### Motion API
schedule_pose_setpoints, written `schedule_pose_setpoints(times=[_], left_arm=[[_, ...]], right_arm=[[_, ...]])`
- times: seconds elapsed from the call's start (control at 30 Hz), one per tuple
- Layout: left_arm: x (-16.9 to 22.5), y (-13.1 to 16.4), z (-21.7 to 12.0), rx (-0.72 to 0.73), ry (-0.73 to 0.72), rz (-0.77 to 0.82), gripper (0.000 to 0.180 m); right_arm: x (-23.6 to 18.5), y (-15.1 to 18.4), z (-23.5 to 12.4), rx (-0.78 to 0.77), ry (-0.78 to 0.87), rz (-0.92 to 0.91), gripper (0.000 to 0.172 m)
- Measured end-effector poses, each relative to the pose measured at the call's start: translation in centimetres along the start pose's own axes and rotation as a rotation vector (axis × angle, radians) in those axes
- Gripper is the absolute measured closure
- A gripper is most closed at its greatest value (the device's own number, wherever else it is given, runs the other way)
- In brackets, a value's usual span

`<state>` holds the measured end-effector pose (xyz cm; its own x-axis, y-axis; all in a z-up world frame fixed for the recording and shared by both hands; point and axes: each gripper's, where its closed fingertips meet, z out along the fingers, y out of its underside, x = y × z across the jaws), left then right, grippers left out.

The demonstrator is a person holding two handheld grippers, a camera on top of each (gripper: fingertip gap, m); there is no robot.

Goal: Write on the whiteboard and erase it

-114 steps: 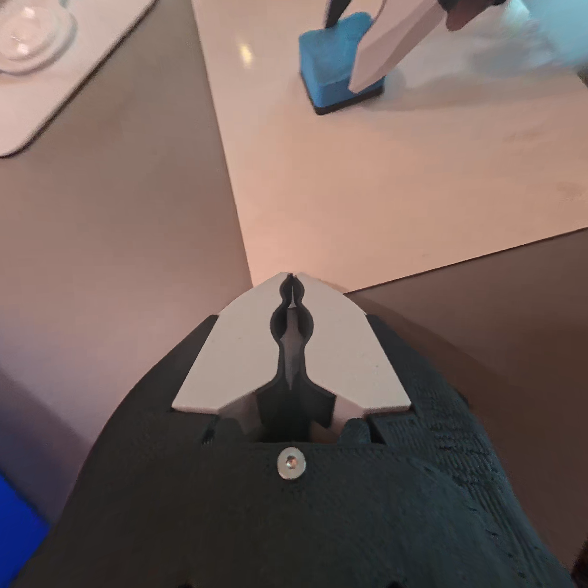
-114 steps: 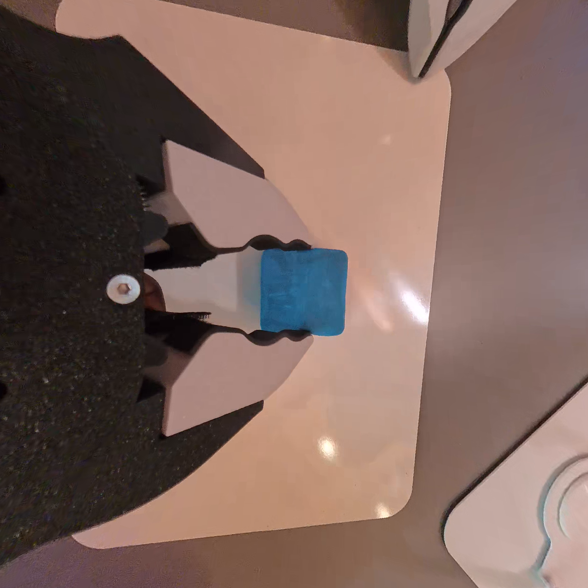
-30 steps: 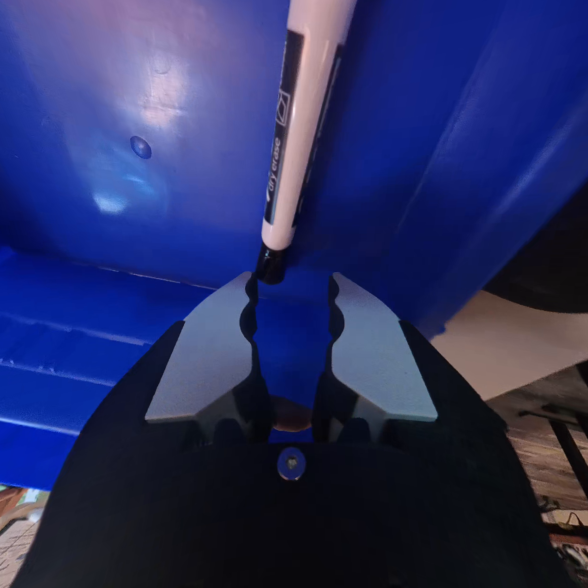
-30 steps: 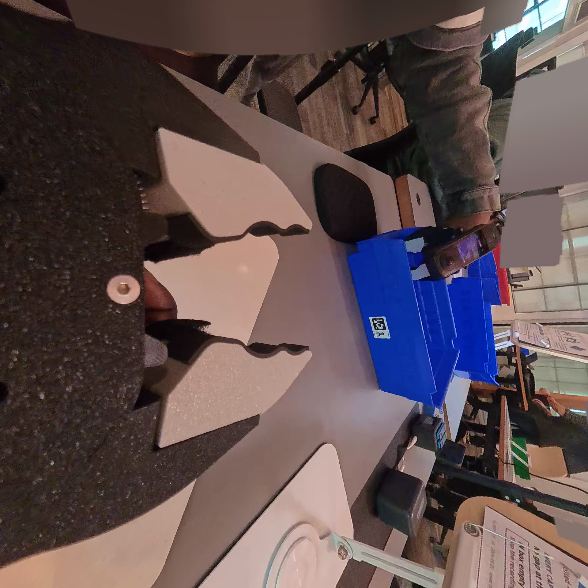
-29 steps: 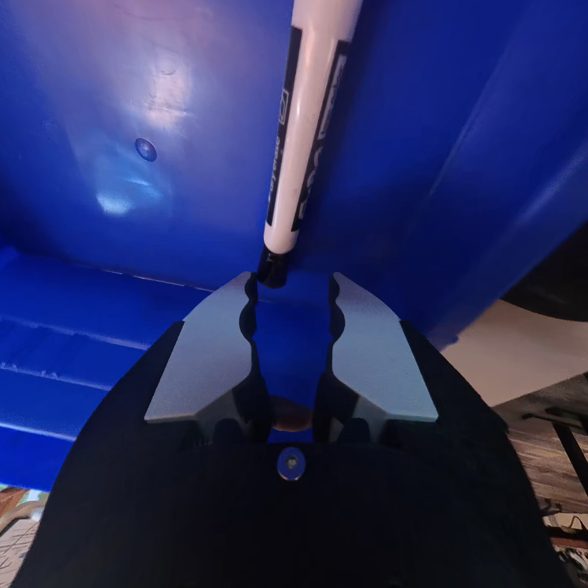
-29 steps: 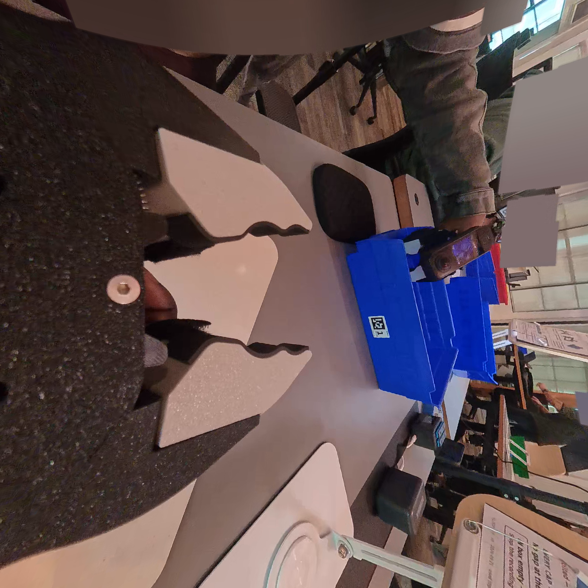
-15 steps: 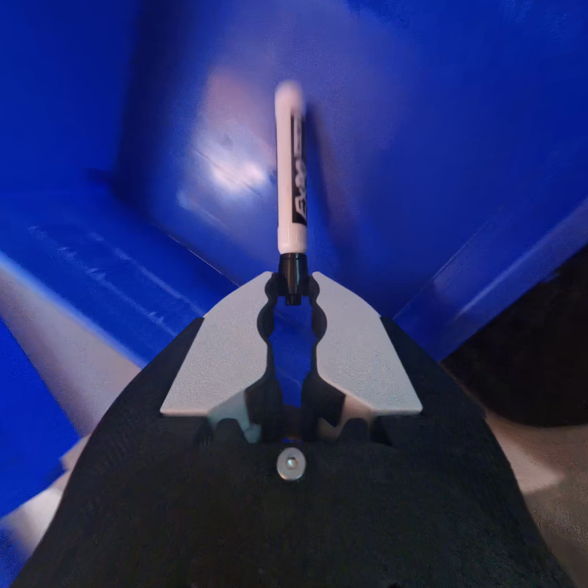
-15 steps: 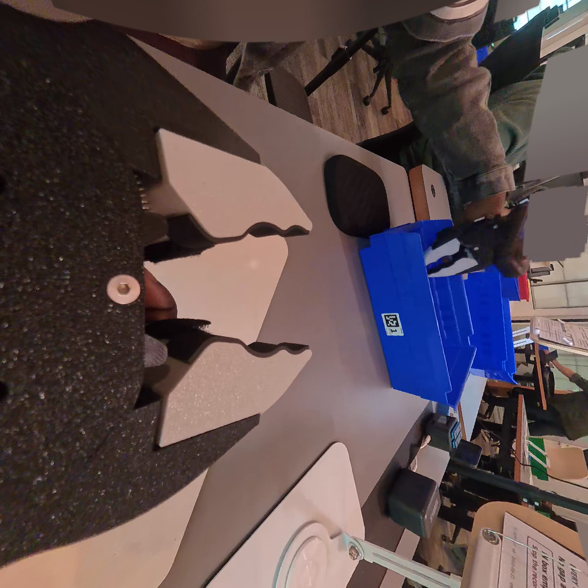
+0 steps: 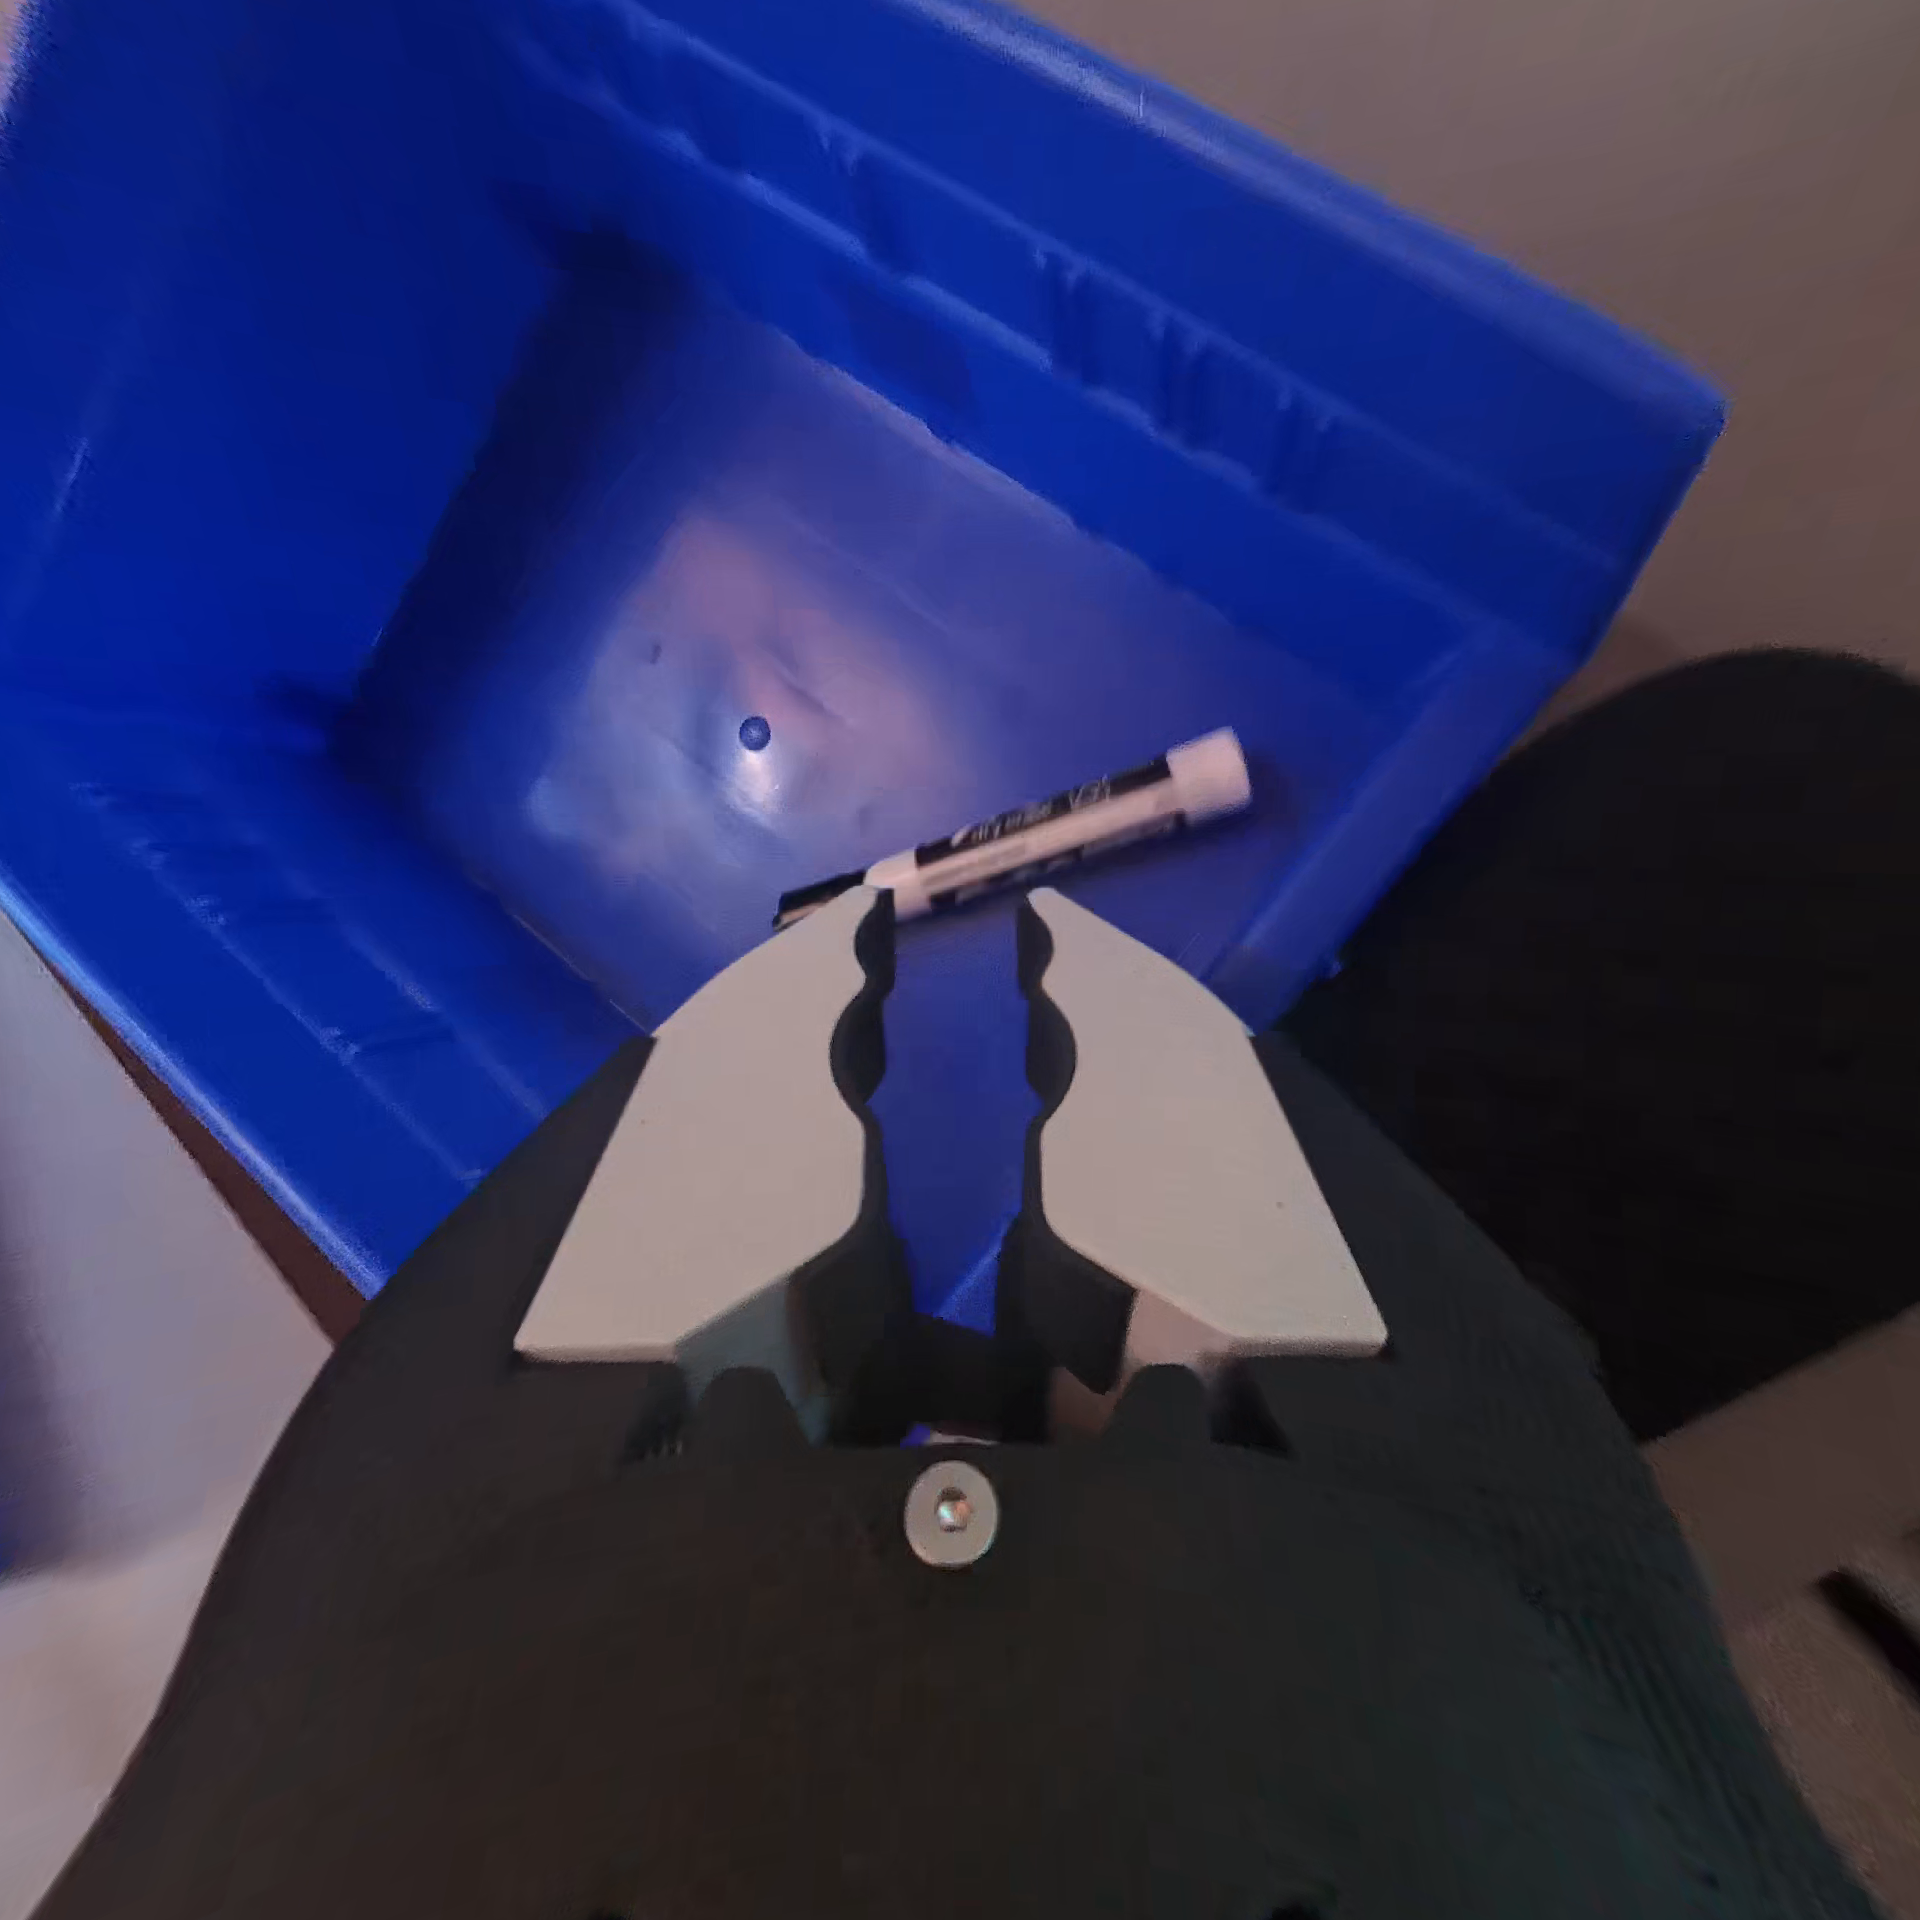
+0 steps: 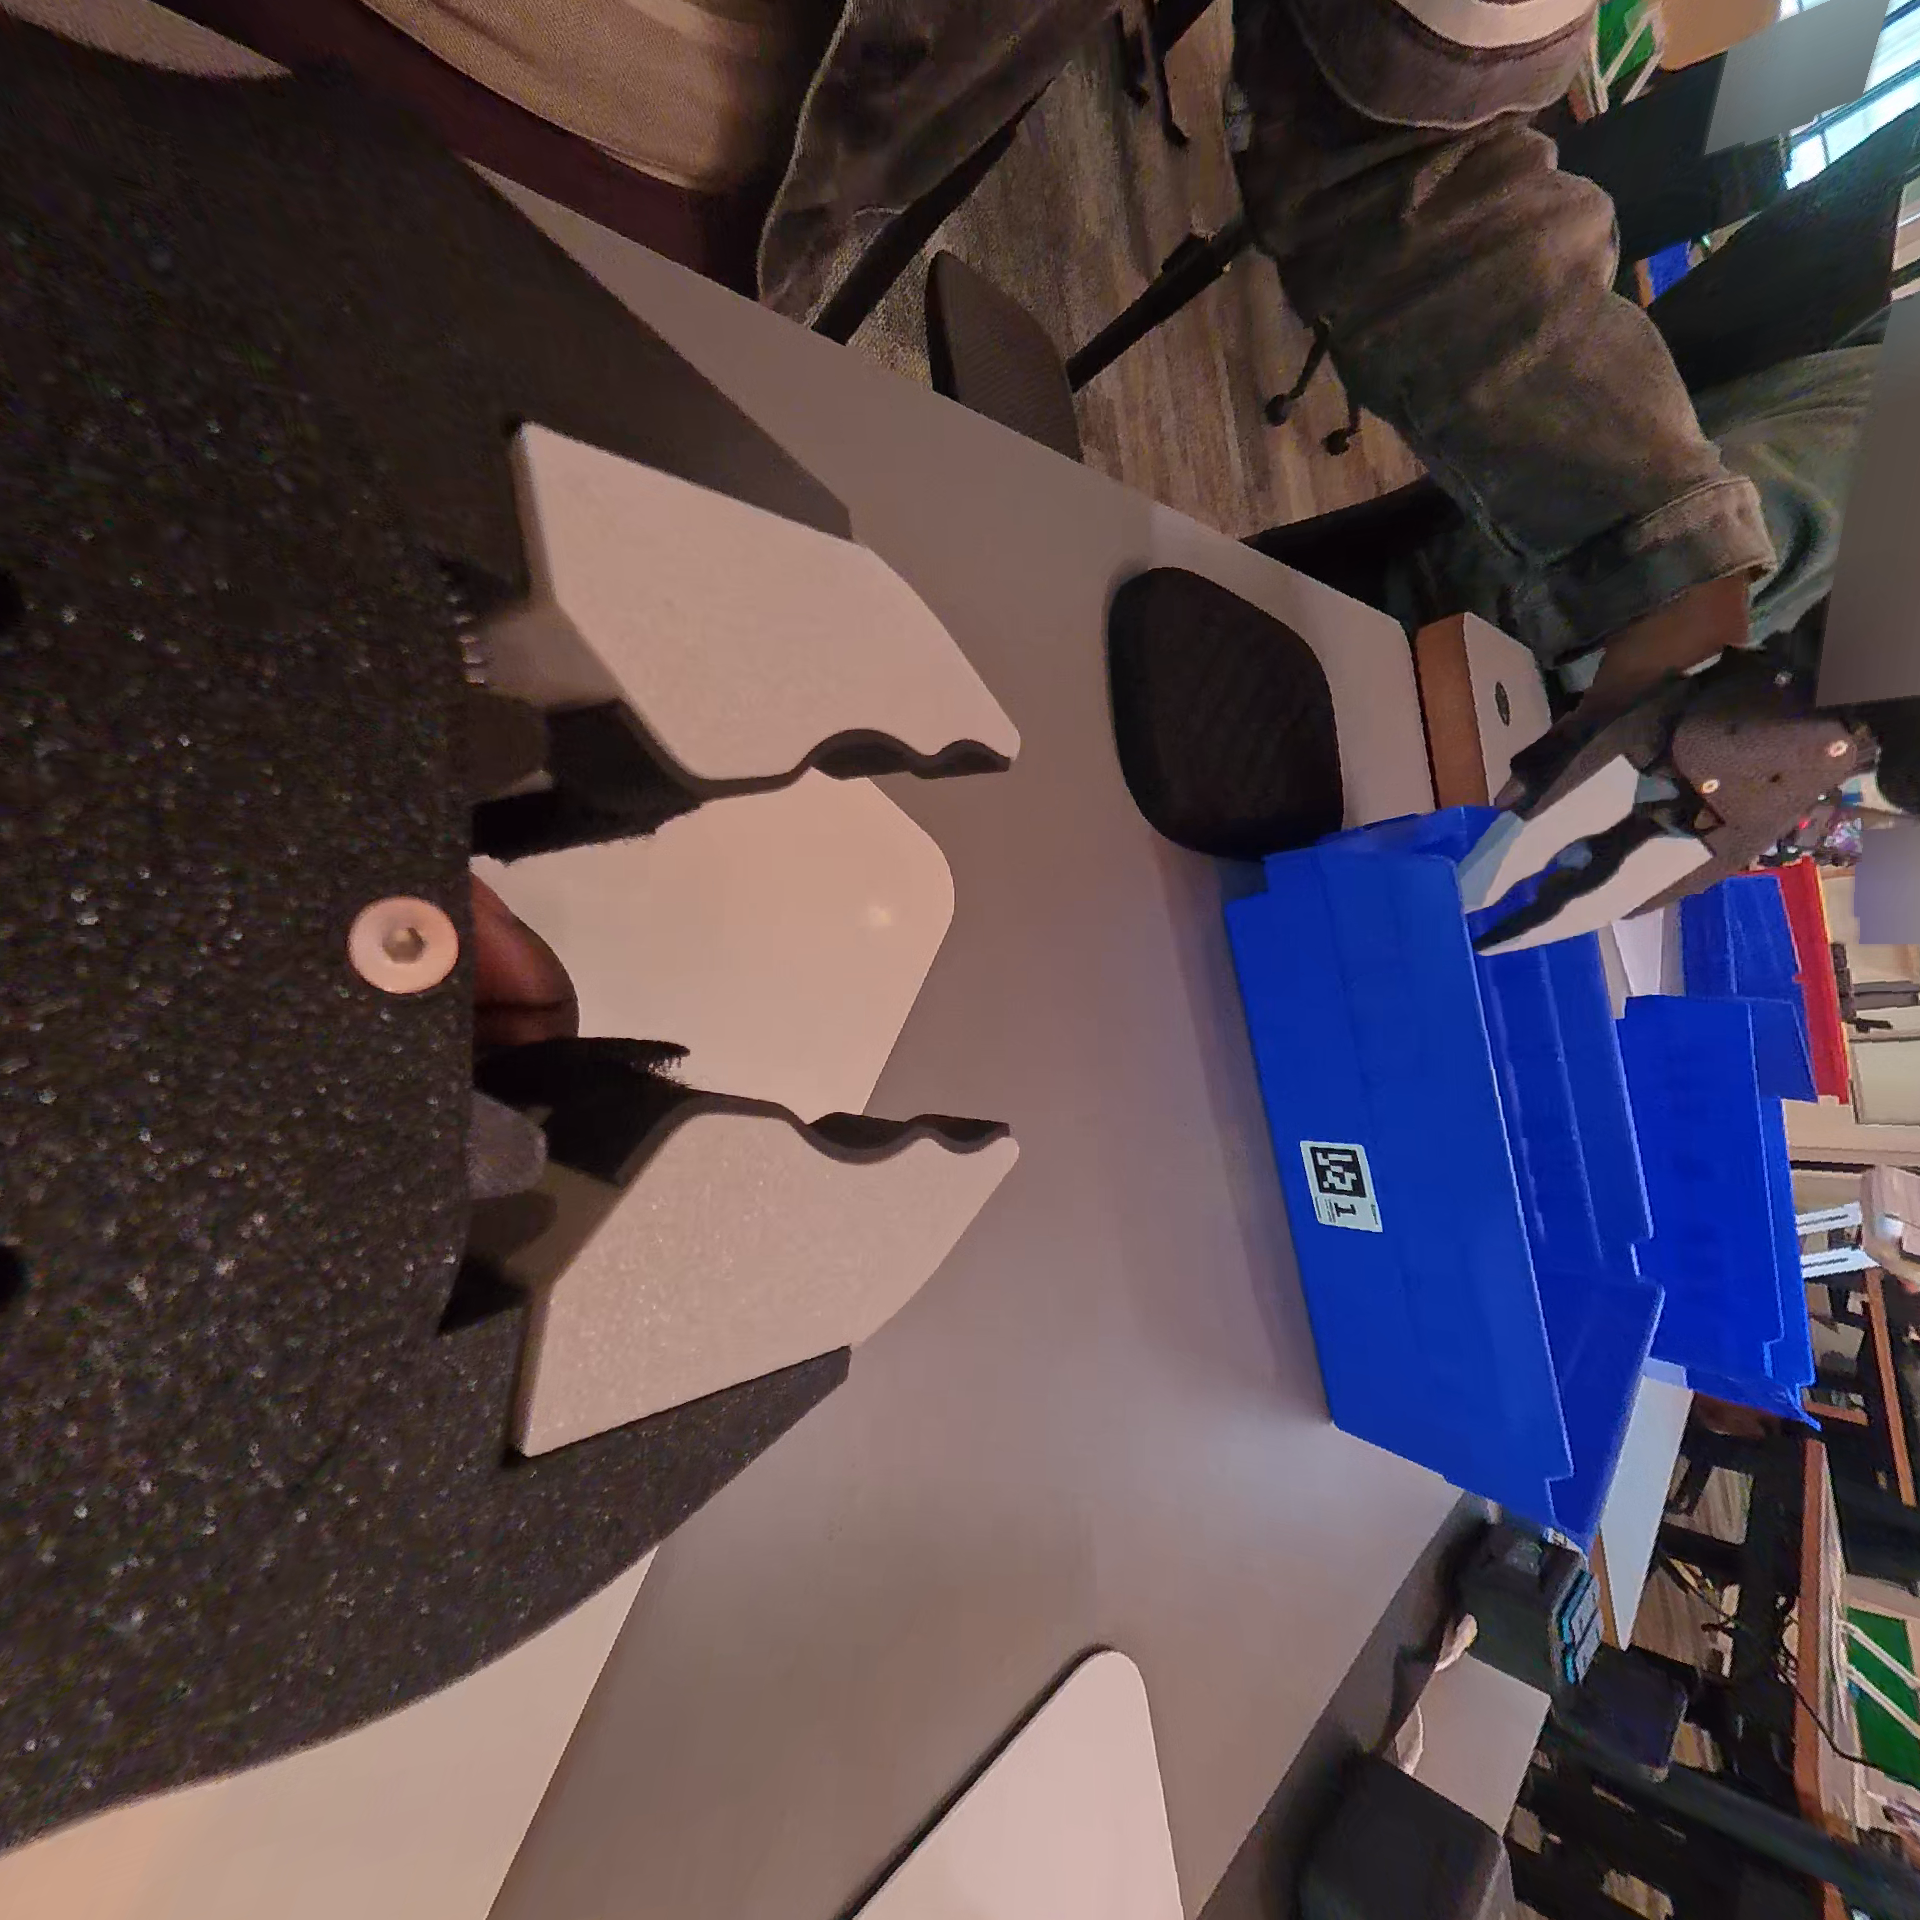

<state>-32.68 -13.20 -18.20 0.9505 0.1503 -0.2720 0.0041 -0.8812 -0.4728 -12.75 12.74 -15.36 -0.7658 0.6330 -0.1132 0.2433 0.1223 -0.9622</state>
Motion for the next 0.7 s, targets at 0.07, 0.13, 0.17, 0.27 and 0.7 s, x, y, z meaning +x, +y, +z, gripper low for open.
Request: schedule_pose_setpoints(times=[0.07, 0.13, 0.17, 0.27, 0.7], left_arm=[[-0.5, 0.7, 0.8, -0.081, 0.012, 0.174, 0.151], [-1.7, 1.5, 1.6, -0.198, 0.002, 0.353, 0.144], [-2.2, 1.9, 2.0, -0.265, 0.011, 0.435, 0.137], [-3.3, 2.1, 3.6, -0.353, 0.075, 0.582, 0.134], [-4.4, 0.5, 8.9, -0.438, 0.376, 0.757, 0.131]], right_arm=[[0.0, 0.1, 0.0, -0.002, -0.005, 0.004, 0.108], [-0.1, 0.2, 0.1, -0.007, -0.009, 0.001, 0.108], [-0.1, 0.2, 0.1, -0.010, -0.010, -0.001, 0.108], [-0.1, 0.4, 0.0, -0.018, -0.011, -0.003, 0.108], [0.8, 1.5, -0.2, -0.046, -0.006, 0.033, 0.108]])
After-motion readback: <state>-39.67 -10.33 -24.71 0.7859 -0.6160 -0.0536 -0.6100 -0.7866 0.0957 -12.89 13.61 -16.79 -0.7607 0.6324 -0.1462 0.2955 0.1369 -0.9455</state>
